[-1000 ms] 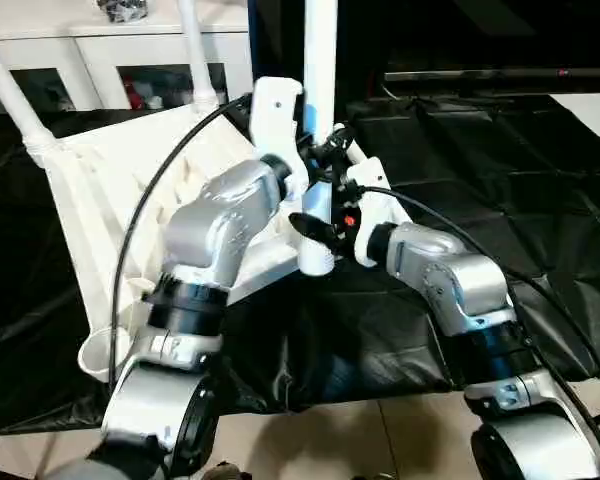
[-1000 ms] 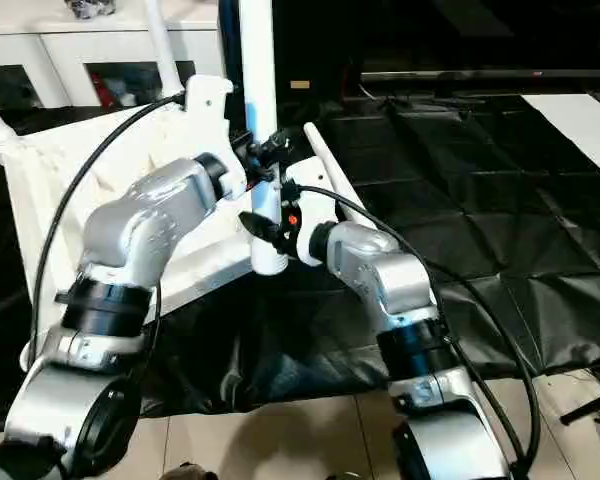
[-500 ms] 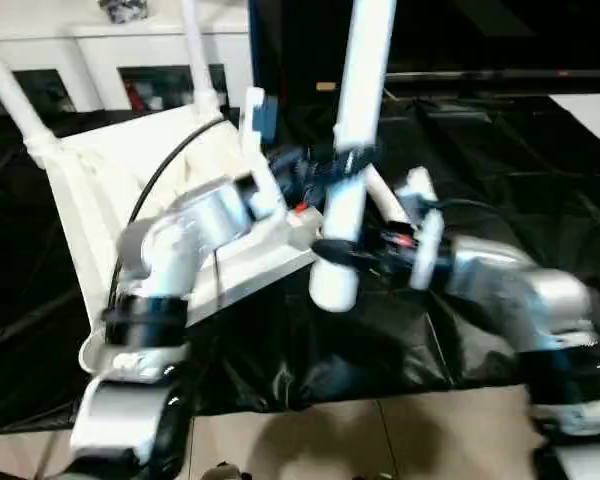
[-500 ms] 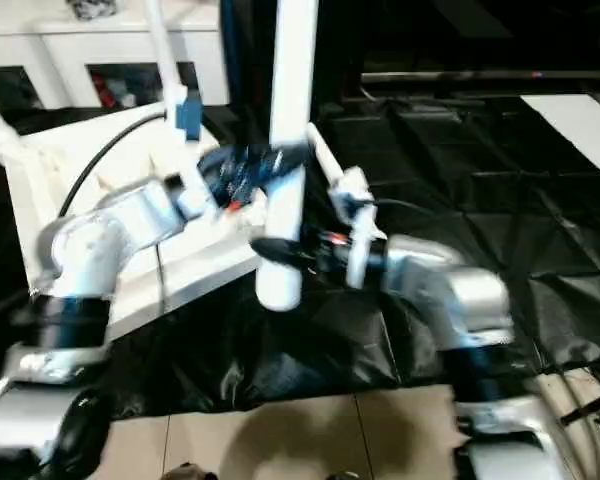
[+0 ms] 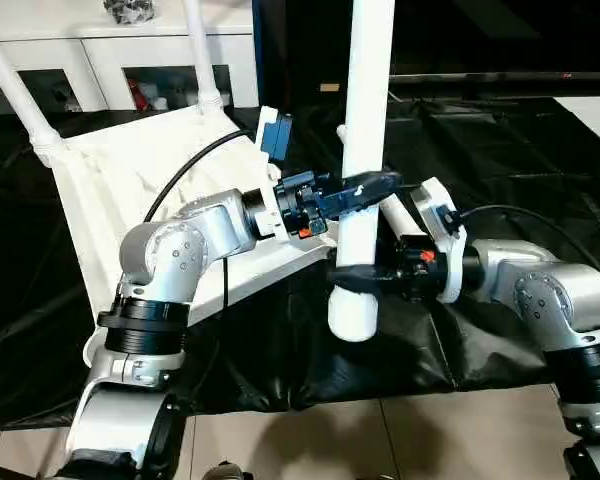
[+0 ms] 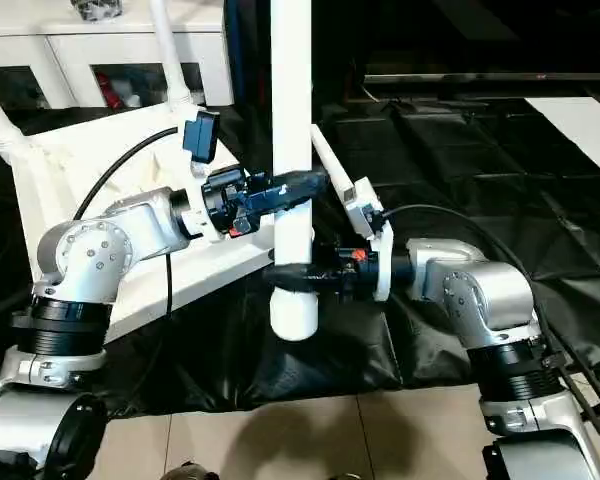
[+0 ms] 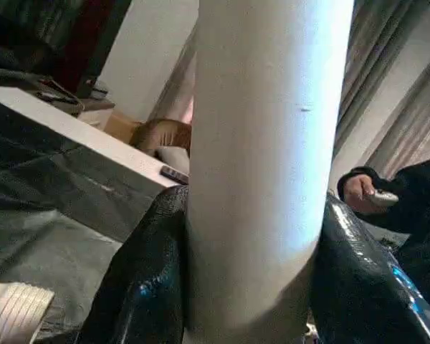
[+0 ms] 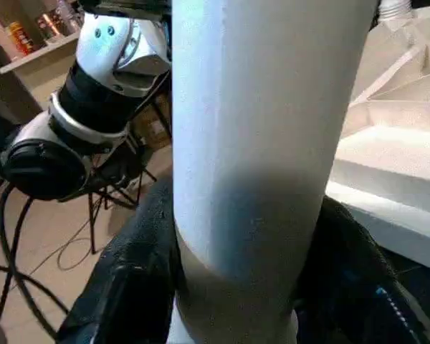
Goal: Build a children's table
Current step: Insert table leg to table base
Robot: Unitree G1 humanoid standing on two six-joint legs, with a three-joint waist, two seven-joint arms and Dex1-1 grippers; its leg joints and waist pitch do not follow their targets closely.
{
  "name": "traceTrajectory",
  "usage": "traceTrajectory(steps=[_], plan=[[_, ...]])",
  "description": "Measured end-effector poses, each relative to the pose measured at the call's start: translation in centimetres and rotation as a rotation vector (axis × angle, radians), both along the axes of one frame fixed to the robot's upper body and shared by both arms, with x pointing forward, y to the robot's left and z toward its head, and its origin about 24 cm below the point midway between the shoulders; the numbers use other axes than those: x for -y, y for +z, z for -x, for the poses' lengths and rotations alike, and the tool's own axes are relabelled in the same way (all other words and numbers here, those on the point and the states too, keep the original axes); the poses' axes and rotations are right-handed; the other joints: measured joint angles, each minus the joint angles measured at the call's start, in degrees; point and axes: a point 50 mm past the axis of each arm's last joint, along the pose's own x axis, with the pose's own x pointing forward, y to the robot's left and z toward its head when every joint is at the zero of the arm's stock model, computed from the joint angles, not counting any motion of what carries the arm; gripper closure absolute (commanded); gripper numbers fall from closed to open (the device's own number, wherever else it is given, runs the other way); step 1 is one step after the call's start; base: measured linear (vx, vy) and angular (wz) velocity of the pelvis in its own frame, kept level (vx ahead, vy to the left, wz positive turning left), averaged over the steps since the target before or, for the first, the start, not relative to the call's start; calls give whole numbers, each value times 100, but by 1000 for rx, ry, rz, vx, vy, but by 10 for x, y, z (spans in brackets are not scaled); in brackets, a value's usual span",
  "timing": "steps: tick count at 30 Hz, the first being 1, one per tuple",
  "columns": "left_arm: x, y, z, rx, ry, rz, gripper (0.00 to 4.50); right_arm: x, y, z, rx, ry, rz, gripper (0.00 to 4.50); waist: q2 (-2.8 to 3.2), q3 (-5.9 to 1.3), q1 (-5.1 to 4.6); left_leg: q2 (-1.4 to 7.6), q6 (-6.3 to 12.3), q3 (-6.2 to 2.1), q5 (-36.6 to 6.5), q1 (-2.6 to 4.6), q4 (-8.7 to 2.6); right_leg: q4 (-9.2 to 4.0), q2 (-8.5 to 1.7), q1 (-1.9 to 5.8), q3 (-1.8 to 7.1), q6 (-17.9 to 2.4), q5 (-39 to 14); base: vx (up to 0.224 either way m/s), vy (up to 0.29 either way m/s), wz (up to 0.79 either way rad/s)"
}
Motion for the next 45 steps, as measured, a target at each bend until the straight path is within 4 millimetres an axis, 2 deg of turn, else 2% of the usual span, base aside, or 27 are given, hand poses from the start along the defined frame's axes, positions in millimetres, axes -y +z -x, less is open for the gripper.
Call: traceTrajectory(steps=[14,15,19,21,23,27,33,45], plan=[[1,-1,-3,-15,56,2,262,-2,-2,-4,1,-19,-12,265,0,0,22,0,0,-2,0,-2,3,0,0,0,-1,1,1,0,0,0],[0,1,-4,-8,72,2,262,-4,-2,-6,4,-32,-18,195,0,0,14,0,0,-2,0,-1,3,1,0,0,-1,2,1,0,0,0],[-2,7,-11,16,202,-36,262,-10,3,-14,52,-123,-1,192,0,0,14,1,-2,-2,1,1,4,4,0,0,0,3,3,0,0,0],[-5,6,-15,15,268,-63,264,-8,3,-17,66,-178,22,154,-1,-1,17,1,-2,-2,1,0,4,3,0,1,-1,4,4,0,0,0],[-7,4,-19,4,357,-109,264,-10,1,-21,78,-251,60,149,-4,-2,12,1,-2,-2,2,-1,5,3,0,0,0,6,4,0,0,0],[-7,3,-24,-9,463,-151,264,-14,-2,-25,74,-331,85,148,-5,-3,17,0,-2,-2,2,-6,5,-3,0,0,0,11,7,0,0,0],[-6,8,-28,1,527,-156,264,-13,-2,-28,46,-409,72,148,-6,-3,15,0,-2,-2,2,-6,6,-2,0,0,0,13,9,0,0,0],[-2,11,-29,6,553,-159,264,-11,0,-27,-9,-435,58,148,-6,-3,14,0,-1,-2,3,-6,6,-3,0,0,0,18,12,0,0,0]])
